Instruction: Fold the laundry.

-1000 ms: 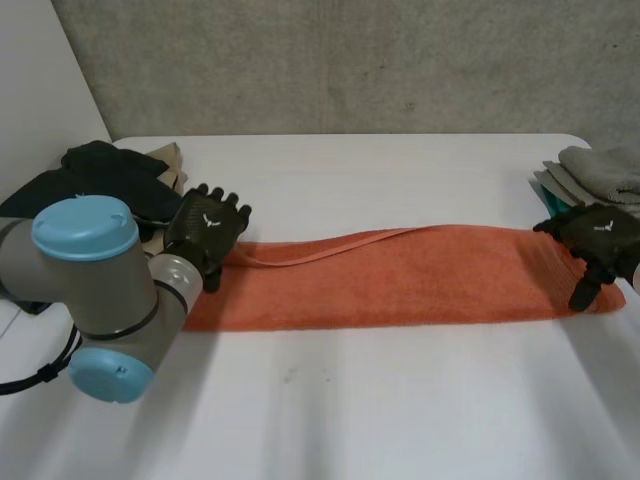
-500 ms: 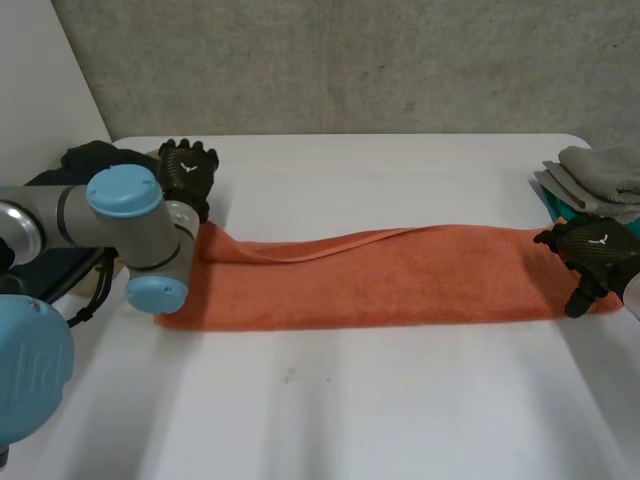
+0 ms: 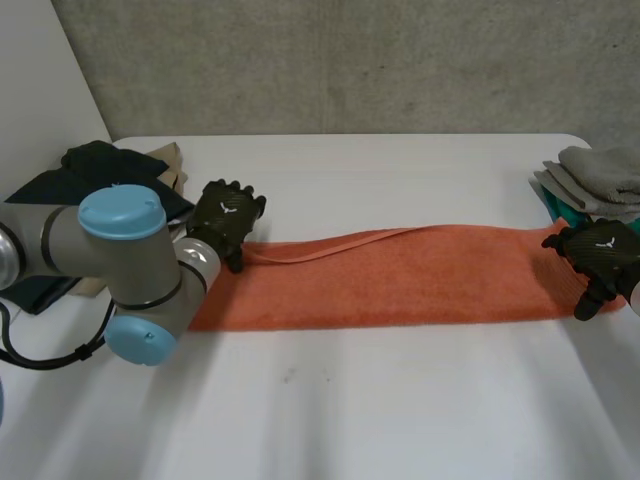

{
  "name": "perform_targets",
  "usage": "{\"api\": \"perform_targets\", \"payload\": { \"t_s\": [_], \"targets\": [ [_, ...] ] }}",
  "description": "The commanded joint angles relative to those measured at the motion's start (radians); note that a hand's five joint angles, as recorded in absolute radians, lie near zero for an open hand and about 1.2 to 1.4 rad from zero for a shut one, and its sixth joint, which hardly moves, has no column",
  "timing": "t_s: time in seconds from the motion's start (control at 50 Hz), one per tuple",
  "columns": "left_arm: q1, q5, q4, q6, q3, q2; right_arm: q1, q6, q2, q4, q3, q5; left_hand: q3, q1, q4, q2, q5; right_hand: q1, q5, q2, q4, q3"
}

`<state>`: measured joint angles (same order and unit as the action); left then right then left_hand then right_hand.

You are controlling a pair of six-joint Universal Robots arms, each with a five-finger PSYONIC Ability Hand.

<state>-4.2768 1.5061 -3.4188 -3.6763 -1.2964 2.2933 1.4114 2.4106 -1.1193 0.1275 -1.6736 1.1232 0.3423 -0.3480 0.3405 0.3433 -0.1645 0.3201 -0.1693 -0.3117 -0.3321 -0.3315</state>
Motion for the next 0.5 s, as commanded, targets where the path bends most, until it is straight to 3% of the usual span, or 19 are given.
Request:
{"api": "perform_targets", "payload": {
  "t_s": [0.02,0.14,0.28,0.5],
  "targets": [
    [-0.001,0.011,-0.016,-0.018,0.110,0.113,0.003,0.001,0.003,0.001,-0.002,0.001,0.018,-0.012,0.020,0.017,-0.021,0.082,-0.058,-0.090,-0.070,-0.071],
    [-0.020,0.022,-0.051,-0.014,0.256,0.212,-0.002,0.002,0.004,0.012,-0.003,-0.002,0.033,-0.027,0.034,0.032,-0.036,0.082,-0.058,-0.090,-0.070,-0.071],
    [-0.049,0.178,-0.106,-0.018,0.408,0.287,-0.003,-0.001,0.006,0.014,-0.005,-0.010,0.044,-0.039,0.046,0.043,-0.048,0.082,-0.058,-0.090,-0.070,-0.071],
    [-0.008,0.201,-0.102,-0.011,0.211,0.137,-0.011,-0.091,0.058,0.027,0.008,0.004,0.009,-0.003,0.011,0.008,-0.012,0.155,-0.132,-0.164,-0.143,-0.144]
  ]
}}
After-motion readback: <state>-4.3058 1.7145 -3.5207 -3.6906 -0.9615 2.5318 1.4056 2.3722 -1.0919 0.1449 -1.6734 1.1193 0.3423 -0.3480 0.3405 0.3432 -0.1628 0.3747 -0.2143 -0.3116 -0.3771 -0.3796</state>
